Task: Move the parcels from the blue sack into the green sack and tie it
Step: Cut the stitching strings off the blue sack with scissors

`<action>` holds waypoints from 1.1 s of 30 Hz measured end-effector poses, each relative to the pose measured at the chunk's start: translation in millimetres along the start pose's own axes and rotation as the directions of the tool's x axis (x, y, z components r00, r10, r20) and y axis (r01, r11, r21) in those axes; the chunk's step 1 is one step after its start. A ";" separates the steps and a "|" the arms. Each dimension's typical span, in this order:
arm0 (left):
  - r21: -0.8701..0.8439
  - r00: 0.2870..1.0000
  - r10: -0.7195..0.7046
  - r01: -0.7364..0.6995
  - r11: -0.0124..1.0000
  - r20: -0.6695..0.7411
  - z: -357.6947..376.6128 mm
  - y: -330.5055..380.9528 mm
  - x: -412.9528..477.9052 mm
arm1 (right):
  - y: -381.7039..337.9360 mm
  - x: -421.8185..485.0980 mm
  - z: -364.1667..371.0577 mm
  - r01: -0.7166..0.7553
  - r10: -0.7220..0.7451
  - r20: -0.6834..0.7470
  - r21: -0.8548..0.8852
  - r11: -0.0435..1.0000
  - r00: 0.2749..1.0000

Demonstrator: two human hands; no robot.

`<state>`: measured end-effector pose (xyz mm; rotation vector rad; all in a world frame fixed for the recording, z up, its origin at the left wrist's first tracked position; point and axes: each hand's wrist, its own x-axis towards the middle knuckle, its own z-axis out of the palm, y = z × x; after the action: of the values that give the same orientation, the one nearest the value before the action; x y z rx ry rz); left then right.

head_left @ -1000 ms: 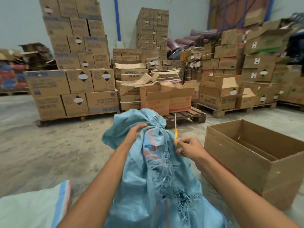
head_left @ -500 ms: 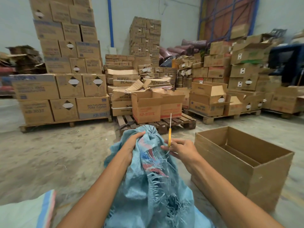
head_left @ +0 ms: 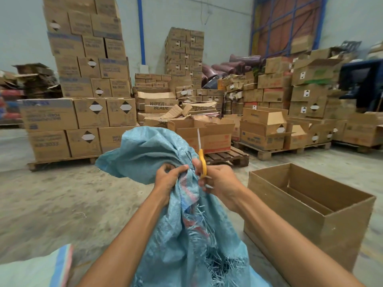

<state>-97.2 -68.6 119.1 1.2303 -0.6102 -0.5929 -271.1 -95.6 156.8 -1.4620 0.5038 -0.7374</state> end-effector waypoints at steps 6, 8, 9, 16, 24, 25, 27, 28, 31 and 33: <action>-0.113 0.986 -0.162 0.158 0.981 -0.028 1.2 4.0 1.8 | 34.6 -10.5 -5.9 -0.138 0.151 0.105 -0.121 0.983 0.983; -0.142 0.980 -0.196 0.190 0.972 -0.031 0.6 4.6 1.5 | 42.7 -14.3 -8.8 -0.163 0.186 0.148 -0.156 0.974 0.971; -0.152 0.977 -0.210 0.204 0.967 -0.028 -0.3 5.4 1.5 | 46.8 -15.5 -9.8 -0.176 0.204 0.166 -0.171 0.969 0.965; -0.187 0.963 -0.269 0.262 0.947 -0.016 -4.7 7.2 3.4 | 61.1 -15.0 -10.7 -0.218 0.246 0.247 -0.134 0.967 0.937; -0.274 0.982 -0.188 0.188 0.943 0.024 -9.8 2.5 1.7 | 65.5 -10.6 -7.0 -0.233 0.245 0.305 -0.076 0.969 0.920; -0.275 0.984 -0.176 0.175 0.945 0.021 -9.9 2.9 0.7 | 65.2 -10.0 -7.0 -0.235 0.246 0.308 -0.071 0.969 0.919; -0.272 0.989 -0.149 0.148 0.951 0.016 -9.8 3.4 -0.6 | 65.5 -8.2 -6.8 -0.219 0.233 0.291 -0.080 0.972 0.928; -0.269 0.990 -0.138 0.137 0.953 0.014 -9.2 3.7 -1.1 | 66.0 -7.1 -6.6 -0.202 0.219 0.271 -0.089 0.975 0.937; -0.272 0.992 -0.126 0.128 0.954 0.024 -7.7 2.9 -0.3 | 68.1 -4.9 -5.5 -0.148 0.172 0.219 -0.121 0.982 0.961; -0.278 0.992 -0.126 0.130 0.952 0.032 -6.8 1.7 0.0 | 69.3 -4.7 -5.5 -0.122 0.149 0.201 -0.139 0.983 0.968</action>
<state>-92.3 -63.7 119.2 1.0034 -0.4419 -0.7697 -268.6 -99.1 87.2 -1.5858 0.4884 -0.4423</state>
